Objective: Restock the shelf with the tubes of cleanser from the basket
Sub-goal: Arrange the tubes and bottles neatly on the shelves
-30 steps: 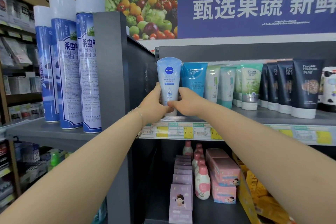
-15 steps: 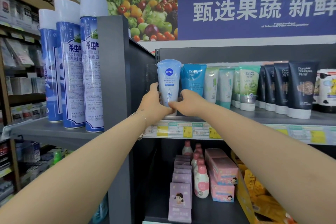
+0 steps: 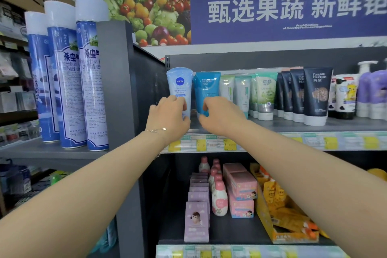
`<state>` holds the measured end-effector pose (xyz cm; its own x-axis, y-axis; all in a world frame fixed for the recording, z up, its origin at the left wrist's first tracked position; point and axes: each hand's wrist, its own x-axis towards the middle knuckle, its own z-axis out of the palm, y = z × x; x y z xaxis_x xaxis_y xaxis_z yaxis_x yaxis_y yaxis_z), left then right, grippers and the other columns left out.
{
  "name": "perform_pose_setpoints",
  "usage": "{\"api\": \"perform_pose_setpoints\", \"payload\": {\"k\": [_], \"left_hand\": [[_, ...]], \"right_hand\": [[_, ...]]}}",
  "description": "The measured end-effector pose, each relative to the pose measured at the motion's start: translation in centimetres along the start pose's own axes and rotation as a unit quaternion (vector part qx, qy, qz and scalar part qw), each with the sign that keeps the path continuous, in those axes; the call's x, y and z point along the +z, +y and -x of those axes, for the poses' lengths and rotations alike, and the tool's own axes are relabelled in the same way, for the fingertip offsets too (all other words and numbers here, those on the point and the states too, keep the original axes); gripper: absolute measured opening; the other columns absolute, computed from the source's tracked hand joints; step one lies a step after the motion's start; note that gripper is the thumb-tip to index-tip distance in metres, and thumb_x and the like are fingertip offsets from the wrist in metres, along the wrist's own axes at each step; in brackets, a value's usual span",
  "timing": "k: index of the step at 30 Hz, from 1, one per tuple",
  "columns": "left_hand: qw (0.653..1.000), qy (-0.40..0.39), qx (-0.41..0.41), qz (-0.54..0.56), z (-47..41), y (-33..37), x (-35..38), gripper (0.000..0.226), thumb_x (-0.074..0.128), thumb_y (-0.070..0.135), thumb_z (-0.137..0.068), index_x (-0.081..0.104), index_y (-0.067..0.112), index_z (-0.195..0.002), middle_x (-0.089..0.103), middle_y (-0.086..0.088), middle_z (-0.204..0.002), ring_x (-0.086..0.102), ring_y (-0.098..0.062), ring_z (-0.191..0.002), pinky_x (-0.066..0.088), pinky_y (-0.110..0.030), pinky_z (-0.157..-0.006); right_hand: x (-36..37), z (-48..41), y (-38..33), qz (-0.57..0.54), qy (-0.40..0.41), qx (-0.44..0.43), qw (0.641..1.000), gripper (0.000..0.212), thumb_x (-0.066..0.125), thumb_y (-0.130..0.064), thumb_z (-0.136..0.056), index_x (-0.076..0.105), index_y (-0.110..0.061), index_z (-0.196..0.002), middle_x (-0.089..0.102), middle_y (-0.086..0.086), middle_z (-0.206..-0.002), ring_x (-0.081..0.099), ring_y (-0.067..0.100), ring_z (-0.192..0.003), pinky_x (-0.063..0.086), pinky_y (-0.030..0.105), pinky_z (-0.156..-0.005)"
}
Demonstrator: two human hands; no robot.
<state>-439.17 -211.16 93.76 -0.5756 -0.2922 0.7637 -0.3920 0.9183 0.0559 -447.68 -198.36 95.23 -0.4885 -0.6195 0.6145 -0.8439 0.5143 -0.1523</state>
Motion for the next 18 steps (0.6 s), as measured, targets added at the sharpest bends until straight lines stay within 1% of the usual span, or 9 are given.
{"api": "perform_pose_setpoints", "payload": {"k": [3,6,9,10,13,15,18], "left_hand": [[0.999,-0.009,0.034,-0.017,0.1,1.5,-0.2,0.02,0.053,0.031,-0.088,0.053,0.02,-0.105,0.055,0.002,-0.108,0.05,-0.021,-0.097,0.041,-0.037,-0.081],[0.998,0.002,0.065,-0.024,0.5,3.1,-0.4,0.019,0.051,0.03,-0.088,0.052,0.019,-0.103,0.056,0.001,-0.105,0.051,-0.022,-0.094,0.043,-0.038,-0.079],[0.996,-0.005,0.089,-0.02,1.3,5.4,-0.5,0.02,0.052,0.03,-0.087,0.051,0.019,-0.103,0.055,0.001,-0.103,0.048,-0.02,-0.089,0.043,-0.037,-0.078],[0.995,-0.013,0.093,-0.018,1.6,6.2,-0.5,0.021,0.052,0.03,-0.087,0.052,0.018,-0.105,0.054,0.001,-0.103,0.048,-0.02,-0.09,0.042,-0.037,-0.079],[0.994,-0.027,0.106,-0.021,2.7,8.5,-0.5,0.024,0.052,0.029,-0.087,0.054,0.017,-0.108,0.056,-0.001,-0.108,0.05,-0.025,-0.101,0.042,-0.04,-0.085],[0.993,-0.035,0.112,-0.023,3.5,10.4,-0.7,0.025,0.053,0.03,-0.087,0.053,0.018,-0.108,0.056,-0.001,-0.108,0.05,-0.025,-0.103,0.042,-0.039,-0.085],[0.992,-0.06,0.108,-0.03,5.0,13.4,-1.2,0.027,0.053,0.032,-0.087,0.051,0.018,-0.11,0.054,-0.002,-0.108,0.05,-0.025,-0.104,0.04,-0.039,-0.084]], "right_hand": [[-1.0,0.8,0.5,0.032,0.011,-0.007,0.999,0.027,0.053,-0.034,-0.091,0.057,-0.017,-0.111,0.06,0.002,-0.107,0.059,0.023,-0.091,0.049,0.035,-0.074],[-2.1,1.9,1.3,0.039,0.017,-0.002,0.999,0.026,0.052,-0.033,-0.09,0.057,-0.018,-0.11,0.059,0.001,-0.105,0.059,0.023,-0.092,0.047,0.034,-0.071],[-3.3,3.6,2.5,0.05,0.016,-0.003,0.999,0.026,0.052,-0.032,-0.089,0.057,-0.017,-0.11,0.059,0.002,-0.106,0.06,0.025,-0.095,0.05,0.037,-0.076],[-3.7,4.2,3.0,0.058,0.014,-0.005,0.998,0.026,0.052,-0.031,-0.09,0.057,-0.016,-0.111,0.059,0.003,-0.107,0.06,0.026,-0.096,0.05,0.038,-0.077],[-5.0,5.9,4.8,0.067,0.008,-0.001,0.998,0.028,0.052,-0.031,-0.091,0.058,-0.015,-0.113,0.058,0.005,-0.109,0.06,0.028,-0.099,0.047,0.035,-0.075],[-6.1,7.2,6.1,0.068,0.0,0.01,0.998,0.031,0.052,-0.032,-0.091,0.057,-0.015,-0.116,0.058,0.004,-0.112,0.059,0.027,-0.101,0.048,0.036,-0.077],[-7.5,9.3,8.3,0.065,-0.014,0.015,0.998,0.029,0.053,-0.031,-0.09,0.057,-0.015,-0.114,0.059,0.004,-0.111,0.059,0.026,-0.098,0.052,0.04,-0.081]]}}
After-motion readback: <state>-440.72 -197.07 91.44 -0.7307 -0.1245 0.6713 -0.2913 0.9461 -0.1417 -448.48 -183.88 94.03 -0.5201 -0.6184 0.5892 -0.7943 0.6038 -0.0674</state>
